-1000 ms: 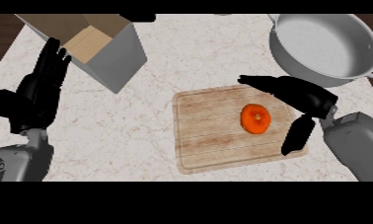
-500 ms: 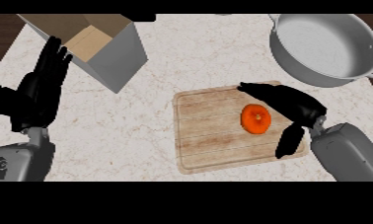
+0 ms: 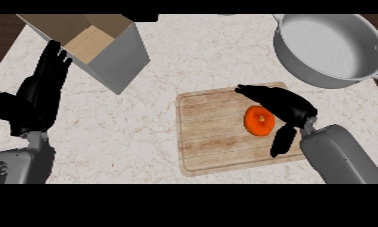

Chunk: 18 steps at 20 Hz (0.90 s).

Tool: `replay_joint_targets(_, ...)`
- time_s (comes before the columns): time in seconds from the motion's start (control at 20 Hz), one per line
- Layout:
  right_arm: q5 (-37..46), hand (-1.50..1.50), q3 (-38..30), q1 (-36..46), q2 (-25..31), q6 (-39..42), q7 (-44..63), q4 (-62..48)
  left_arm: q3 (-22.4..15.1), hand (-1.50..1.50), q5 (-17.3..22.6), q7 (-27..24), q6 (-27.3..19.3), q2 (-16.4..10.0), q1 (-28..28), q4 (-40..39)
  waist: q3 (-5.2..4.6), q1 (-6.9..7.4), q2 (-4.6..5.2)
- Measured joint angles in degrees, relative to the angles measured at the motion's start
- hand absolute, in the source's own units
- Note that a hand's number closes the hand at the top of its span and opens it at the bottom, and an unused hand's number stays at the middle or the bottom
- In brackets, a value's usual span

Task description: Pick the squash from the cutting board and place it in the pot

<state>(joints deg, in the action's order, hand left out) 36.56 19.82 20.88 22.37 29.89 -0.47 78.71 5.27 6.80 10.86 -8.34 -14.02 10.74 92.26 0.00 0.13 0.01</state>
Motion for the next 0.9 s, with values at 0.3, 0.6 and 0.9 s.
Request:
replay_joint_targets(0.3,5.1,1.5,-1.1,0.5,-2.4,-2.7,-4.3,-7.2,0.5,0.0,-0.5,2.4,0.2,0.5,-0.1,2.4,0.01,0.13,0.02)
replay_joint_targets(0.6,9.9,1.5,0.3,2.9,-2.2,-5.2,-12.2,-10.7,0.2,0.0,-1.5,3.1,0.2,1.2,0.2,2.8,-0.04,0.18,-0.05)
replay_joint_targets(0.9,13.4,1.5,-0.9,2.4,-3.7,-6.5,-15.8,-11.5,0.5,0.0,-2.2,2.7,0.9,2.0,-0.1,2.7,-0.15,0.11,-0.22)
